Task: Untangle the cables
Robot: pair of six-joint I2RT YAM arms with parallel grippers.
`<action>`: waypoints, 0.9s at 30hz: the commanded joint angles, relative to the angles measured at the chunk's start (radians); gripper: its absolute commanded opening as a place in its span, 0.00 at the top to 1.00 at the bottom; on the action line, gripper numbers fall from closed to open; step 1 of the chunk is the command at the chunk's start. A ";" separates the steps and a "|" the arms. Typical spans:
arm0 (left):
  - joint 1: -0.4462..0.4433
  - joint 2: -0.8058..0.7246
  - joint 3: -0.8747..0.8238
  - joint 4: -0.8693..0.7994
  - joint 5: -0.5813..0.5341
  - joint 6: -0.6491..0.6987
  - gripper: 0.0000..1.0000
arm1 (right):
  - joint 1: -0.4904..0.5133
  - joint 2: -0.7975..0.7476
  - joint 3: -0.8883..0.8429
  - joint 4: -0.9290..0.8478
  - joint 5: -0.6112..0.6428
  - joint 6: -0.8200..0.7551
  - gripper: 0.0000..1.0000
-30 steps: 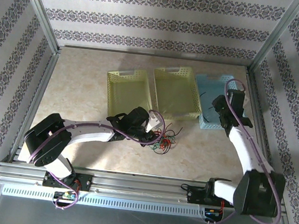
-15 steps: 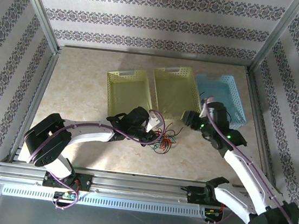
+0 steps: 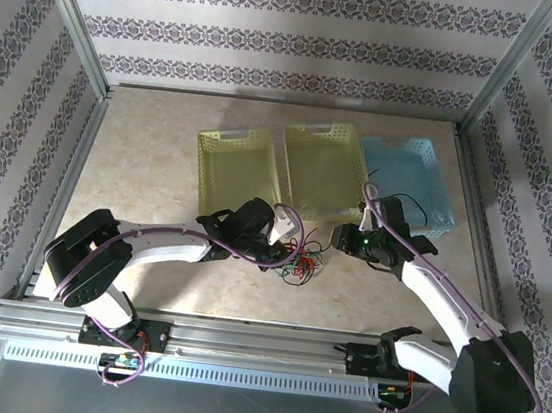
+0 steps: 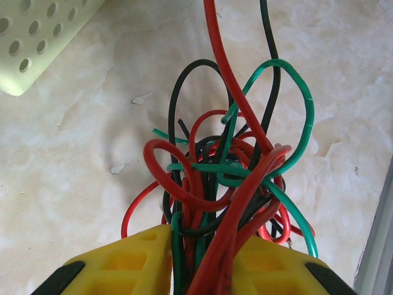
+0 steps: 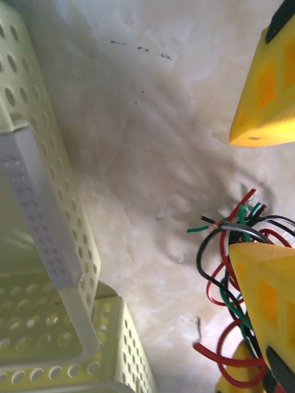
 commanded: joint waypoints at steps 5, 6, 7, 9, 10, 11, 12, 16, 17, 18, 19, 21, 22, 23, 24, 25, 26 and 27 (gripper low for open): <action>0.017 -0.025 0.004 0.022 0.009 0.016 0.76 | 0.006 0.058 -0.003 0.071 -0.191 -0.029 0.64; 0.017 -0.022 0.004 0.022 0.010 0.016 0.76 | 0.006 0.066 -0.007 0.069 -0.198 -0.030 0.71; 0.017 -0.021 0.007 0.021 0.010 0.016 0.76 | 0.007 0.071 -0.010 0.067 -0.198 -0.032 0.77; 0.017 -0.017 0.011 0.021 0.012 0.016 0.76 | 0.007 0.076 -0.015 0.061 -0.198 -0.031 0.82; 0.017 -0.016 0.012 0.022 0.012 0.015 0.76 | 0.005 0.076 -0.019 0.061 -0.198 -0.032 0.85; 0.017 -0.016 0.013 0.024 0.012 0.015 0.76 | 0.005 0.074 -0.021 0.061 -0.195 -0.032 0.87; 0.017 -0.014 0.014 0.023 0.012 0.015 0.76 | 0.003 0.072 -0.025 0.061 -0.191 -0.032 0.91; 0.017 -0.013 0.013 0.023 0.012 0.014 0.76 | -0.007 0.036 -0.033 0.040 -0.112 -0.026 1.00; 0.017 -0.014 0.013 0.024 0.009 0.013 0.76 | -0.010 0.018 -0.035 0.036 -0.082 -0.021 1.00; 0.016 -0.014 0.010 0.022 0.009 0.015 0.76 | -0.014 -0.009 -0.037 0.030 -0.042 -0.013 1.00; 0.017 -0.014 0.008 0.021 0.009 0.015 0.76 | -0.016 -0.039 -0.037 0.024 0.005 -0.002 1.00; 0.017 -0.016 0.006 0.014 0.011 0.016 0.76 | -0.021 -0.095 -0.032 0.014 0.086 0.017 1.00; 0.017 -0.018 0.004 0.013 0.010 0.015 0.76 | -0.023 -0.127 -0.028 0.001 0.139 0.028 1.00; 0.017 -0.020 0.001 0.011 0.010 0.015 0.76 | -0.029 -0.149 -0.021 -0.014 0.191 0.034 1.00; 0.018 -0.022 -0.003 0.010 0.010 0.014 0.76 | -0.033 -0.178 -0.012 -0.034 0.248 0.041 1.00; 0.017 -0.024 -0.006 0.008 0.009 0.013 0.76 | -0.037 -0.200 -0.003 -0.055 0.309 0.045 1.00; 0.017 -0.025 -0.007 0.006 0.008 0.012 0.76 | -0.040 -0.218 0.004 -0.070 0.358 0.045 1.00; 0.017 -0.029 -0.012 0.007 0.006 0.010 0.76 | -0.041 -0.238 0.012 -0.085 0.411 0.044 1.00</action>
